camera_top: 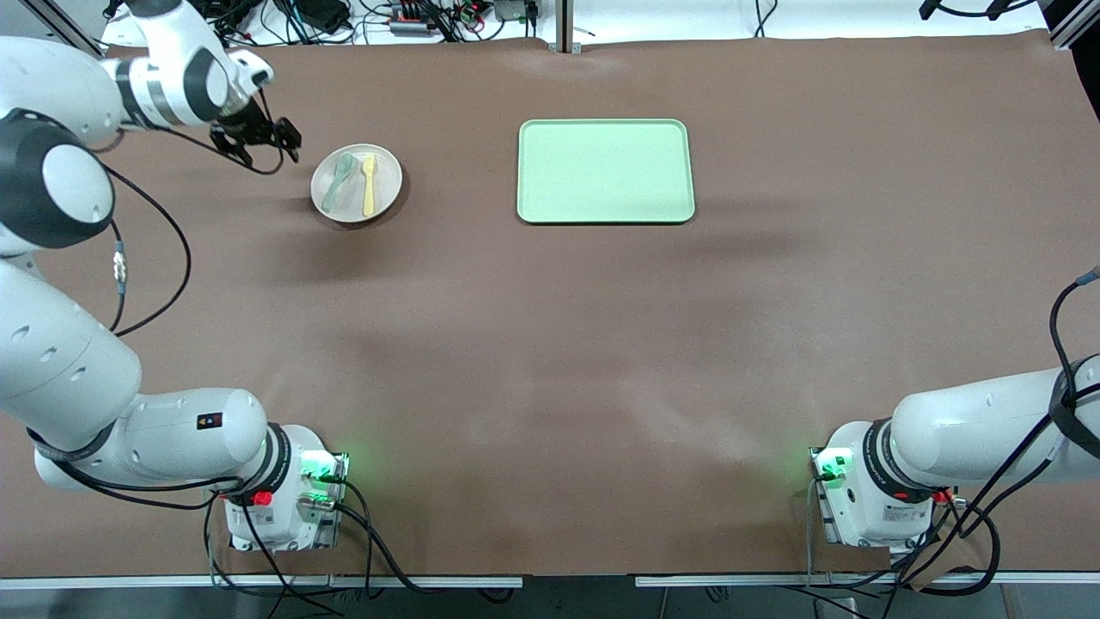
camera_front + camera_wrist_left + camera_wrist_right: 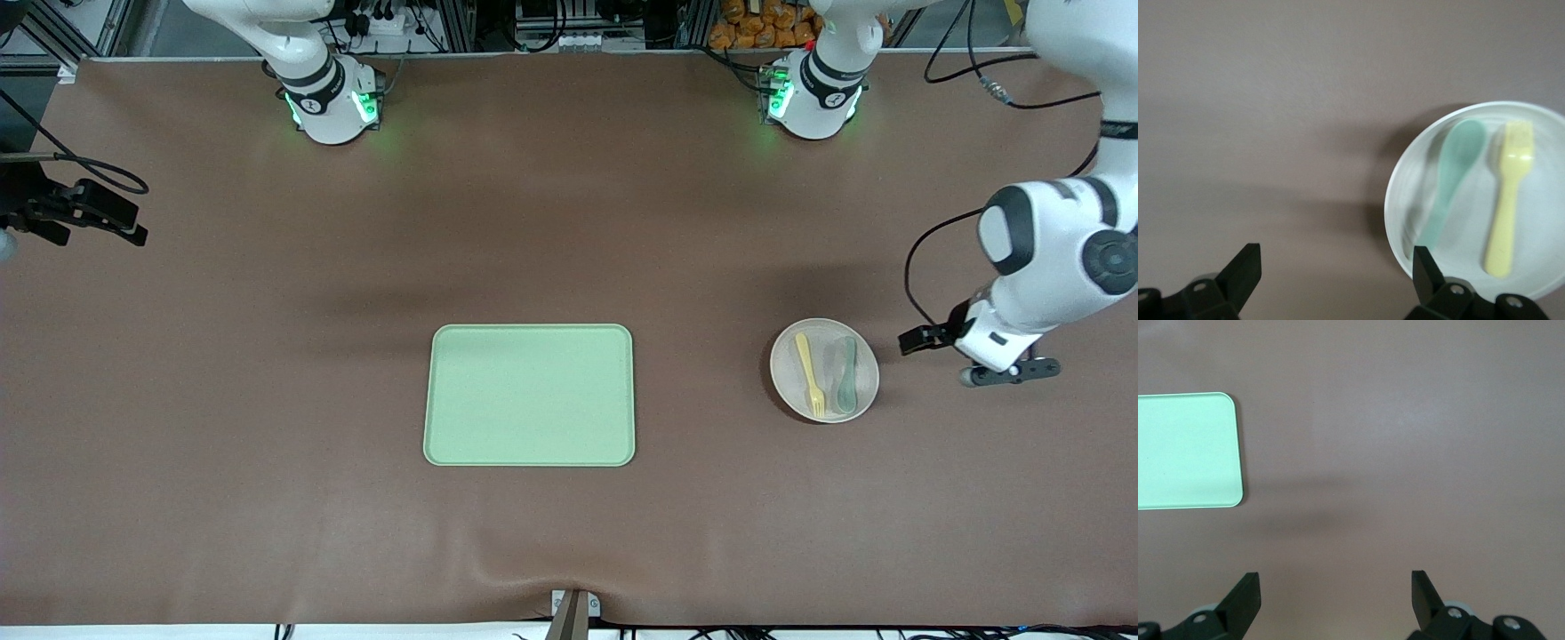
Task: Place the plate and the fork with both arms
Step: 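Reach the left gripper to the white plate rim and grip it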
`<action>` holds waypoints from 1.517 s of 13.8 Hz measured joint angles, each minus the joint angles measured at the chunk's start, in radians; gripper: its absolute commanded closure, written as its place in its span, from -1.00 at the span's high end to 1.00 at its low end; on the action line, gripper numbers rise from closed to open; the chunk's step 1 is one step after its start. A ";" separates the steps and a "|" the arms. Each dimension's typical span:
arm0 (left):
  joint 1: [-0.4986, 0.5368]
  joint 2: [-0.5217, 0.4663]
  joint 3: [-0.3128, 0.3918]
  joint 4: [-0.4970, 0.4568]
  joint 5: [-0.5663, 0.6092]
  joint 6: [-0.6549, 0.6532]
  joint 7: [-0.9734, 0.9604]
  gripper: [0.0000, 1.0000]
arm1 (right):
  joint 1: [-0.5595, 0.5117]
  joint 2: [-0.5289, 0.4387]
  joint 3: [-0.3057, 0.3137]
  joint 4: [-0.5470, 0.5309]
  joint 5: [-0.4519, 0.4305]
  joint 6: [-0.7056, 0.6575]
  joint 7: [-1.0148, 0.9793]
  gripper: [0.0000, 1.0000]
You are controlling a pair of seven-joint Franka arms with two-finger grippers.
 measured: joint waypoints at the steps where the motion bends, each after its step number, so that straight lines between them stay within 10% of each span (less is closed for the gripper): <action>1: 0.002 0.033 0.001 -0.006 0.000 0.041 0.000 0.85 | 0.000 0.000 0.000 0.000 0.000 0.000 0.000 1.00; 10: 0.010 0.122 -0.002 0.007 0.000 0.136 -0.002 0.61 | 0.000 0.000 -0.001 0.000 0.000 0.000 0.000 1.00; 21: 0.005 0.143 -0.044 0.012 -0.071 0.136 -0.014 -0.18 | 0.000 0.000 -0.002 0.000 0.000 -0.003 0.000 1.00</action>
